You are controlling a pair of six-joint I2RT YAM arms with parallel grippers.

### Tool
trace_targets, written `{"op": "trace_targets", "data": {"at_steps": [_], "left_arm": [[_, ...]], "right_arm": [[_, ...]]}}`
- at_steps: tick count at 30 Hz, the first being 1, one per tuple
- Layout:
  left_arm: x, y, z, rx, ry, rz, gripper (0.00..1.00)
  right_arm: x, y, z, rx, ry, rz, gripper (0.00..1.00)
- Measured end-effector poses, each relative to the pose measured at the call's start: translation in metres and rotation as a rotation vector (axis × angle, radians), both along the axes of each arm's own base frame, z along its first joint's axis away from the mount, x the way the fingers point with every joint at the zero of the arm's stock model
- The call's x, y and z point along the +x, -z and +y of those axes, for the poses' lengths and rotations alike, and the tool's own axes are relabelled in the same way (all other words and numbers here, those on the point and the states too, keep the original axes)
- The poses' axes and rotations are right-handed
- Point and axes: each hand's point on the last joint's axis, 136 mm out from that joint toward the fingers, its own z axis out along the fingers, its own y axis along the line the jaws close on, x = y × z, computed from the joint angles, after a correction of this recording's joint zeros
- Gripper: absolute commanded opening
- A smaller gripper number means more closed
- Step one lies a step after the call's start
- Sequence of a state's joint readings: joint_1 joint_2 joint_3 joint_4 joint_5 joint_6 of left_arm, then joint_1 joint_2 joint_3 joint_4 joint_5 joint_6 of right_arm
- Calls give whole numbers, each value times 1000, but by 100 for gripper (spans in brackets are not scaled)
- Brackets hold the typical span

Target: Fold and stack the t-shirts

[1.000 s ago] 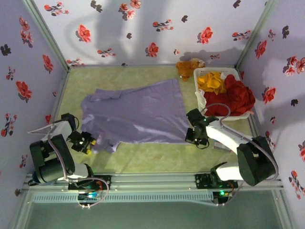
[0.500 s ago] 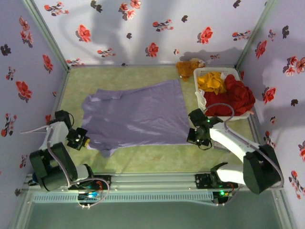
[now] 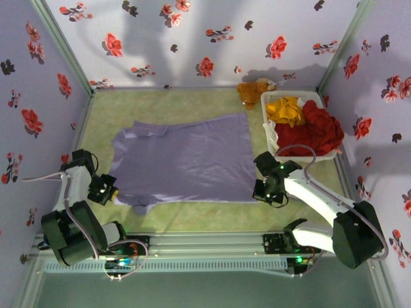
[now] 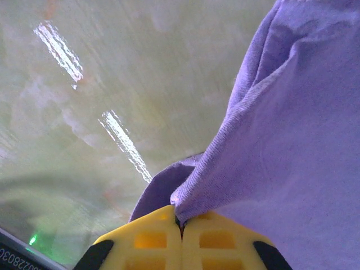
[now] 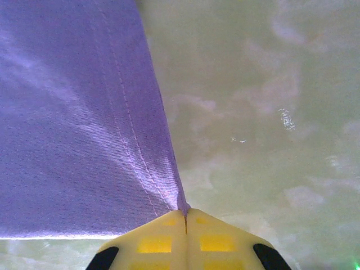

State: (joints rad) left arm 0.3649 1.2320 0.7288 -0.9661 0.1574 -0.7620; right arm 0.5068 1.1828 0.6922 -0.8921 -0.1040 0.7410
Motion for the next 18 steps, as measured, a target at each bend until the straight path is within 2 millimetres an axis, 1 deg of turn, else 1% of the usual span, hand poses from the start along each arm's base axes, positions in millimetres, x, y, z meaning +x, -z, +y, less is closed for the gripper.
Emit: {"op": "trace_targets", "data": {"at_steps": [3,5,8,10,14,16,18], "left_arm": [[8,-6,4,3,44,14,0],[19,-15,11,25,79,-8,0],[36,-28,19,48,125,-41,0],[44,-28,20,37,146,-43,0],[50,-18,17,-6,170,-12,0],[56,-17,18,-19,181,-5,0],[67,-19,20,-28,194,-17,0]], "right_arm": [[14,-11,7,1,-14,-9,0],[25,-13,11,-2,-24,-7,0],[38,-11,14,-12,-34,7,0],[46,-9,15,-17,-36,16,0],[65,-6,17,-27,-50,28,0],[73,-3,19,-31,-57,33,0],[80,-1,21,-34,-64,38,0]]}}
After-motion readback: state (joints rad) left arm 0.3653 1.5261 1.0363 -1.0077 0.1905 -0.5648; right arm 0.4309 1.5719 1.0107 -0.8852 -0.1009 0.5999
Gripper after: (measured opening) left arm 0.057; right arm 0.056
